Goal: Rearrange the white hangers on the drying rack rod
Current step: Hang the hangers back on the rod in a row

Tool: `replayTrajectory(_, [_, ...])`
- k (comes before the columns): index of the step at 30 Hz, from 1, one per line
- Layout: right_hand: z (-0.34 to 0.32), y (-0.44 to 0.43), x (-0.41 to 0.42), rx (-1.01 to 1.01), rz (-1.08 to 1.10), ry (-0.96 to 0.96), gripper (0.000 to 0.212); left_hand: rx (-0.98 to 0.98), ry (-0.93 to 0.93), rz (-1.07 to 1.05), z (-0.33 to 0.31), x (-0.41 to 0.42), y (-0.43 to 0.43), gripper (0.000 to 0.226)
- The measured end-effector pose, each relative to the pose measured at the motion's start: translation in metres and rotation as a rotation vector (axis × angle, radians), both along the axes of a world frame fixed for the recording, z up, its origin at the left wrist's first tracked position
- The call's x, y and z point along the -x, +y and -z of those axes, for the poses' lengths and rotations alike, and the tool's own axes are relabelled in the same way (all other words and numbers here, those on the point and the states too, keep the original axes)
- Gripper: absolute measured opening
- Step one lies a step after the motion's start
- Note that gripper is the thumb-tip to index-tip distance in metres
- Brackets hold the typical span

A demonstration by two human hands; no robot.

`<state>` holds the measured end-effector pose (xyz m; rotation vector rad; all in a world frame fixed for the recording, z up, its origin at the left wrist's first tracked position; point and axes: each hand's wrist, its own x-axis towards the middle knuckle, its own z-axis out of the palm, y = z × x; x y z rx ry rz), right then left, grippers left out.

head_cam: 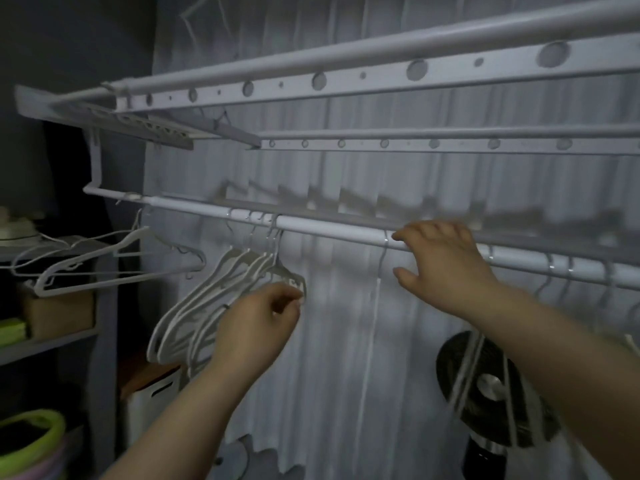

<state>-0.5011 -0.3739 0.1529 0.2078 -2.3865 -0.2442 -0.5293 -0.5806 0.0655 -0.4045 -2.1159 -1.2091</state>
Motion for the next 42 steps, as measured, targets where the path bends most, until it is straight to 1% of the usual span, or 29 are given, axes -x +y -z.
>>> replayTrajectory(2, [0.000, -0.025, 0.019, -0.015, 0.005, -0.022, 0.053, 0.018, 0.042, -0.063, 0.004, 0.017, -0.032, 0.023])
replayTrajectory(4, [0.001, -0.047, 0.038, -0.026, 0.014, -0.028, 0.052, 0.083, 0.081, -0.104, 0.008, 0.033, -0.058, 0.027])
replayTrajectory(6, [0.002, -0.063, 0.056, -0.026, 0.038, -0.027, 0.052, 0.176, 0.075, -0.125, 0.013, 0.047, -0.078, 0.034])
replayTrajectory(9, [0.003, -0.078, 0.078, -0.008, 0.119, -0.022, 0.053, 0.317, 0.030, -0.093, 0.022, 0.065, -0.095, 0.043])
replayTrajectory(13, [0.006, -0.078, 0.095, 0.011, 0.279, 0.005, 0.052, 0.492, 0.063, -0.123, 0.032, 0.084, -0.109, 0.039])
replayTrajectory(16, [0.006, -0.073, 0.099, 0.046, 0.355, 0.010, 0.054, 0.563, 0.068, -0.134, 0.034, 0.094, -0.116, 0.033])
replayTrajectory(19, [0.007, -0.067, 0.099, 0.046, 0.401, 0.007, 0.055, 0.539, 0.066, -0.111, 0.034, 0.103, -0.120, 0.029])
replayTrajectory(22, [0.007, -0.061, 0.098, 0.018, 0.417, 0.007, 0.054, 0.474, 0.051, -0.055, 0.036, 0.109, -0.123, 0.029])
replayTrajectory(24, [0.005, -0.057, 0.097, 0.002, 0.411, 0.006, 0.052, 0.422, 0.052, -0.018, 0.033, 0.110, -0.123, 0.026])
replayTrajectory(27, [0.003, -0.052, 0.096, 0.004, 0.391, 0.006, 0.048, 0.378, 0.070, -0.032, 0.022, 0.111, -0.123, 0.016])
replayTrajectory(30, [0.002, -0.047, 0.095, 0.003, 0.360, 0.004, 0.047, 0.404, 0.075, -0.053, 0.012, 0.109, -0.119, 0.010])
replayTrajectory(33, [0.002, -0.042, 0.094, 0.000, 0.319, 0.004, 0.046, 0.400, 0.111, -0.063, 0.005, 0.105, -0.109, 0.009])
replayTrajectory(38, [0.003, -0.035, 0.089, 0.003, 0.268, 0.009, 0.048, 0.319, 0.147, -0.040, -0.003, 0.103, -0.086, 0.017])
replayTrajectory(42, [0.006, -0.028, 0.082, 0.015, 0.204, 0.009, 0.054, 0.337, 0.051, -0.024, -0.005, 0.111, -0.056, 0.022])
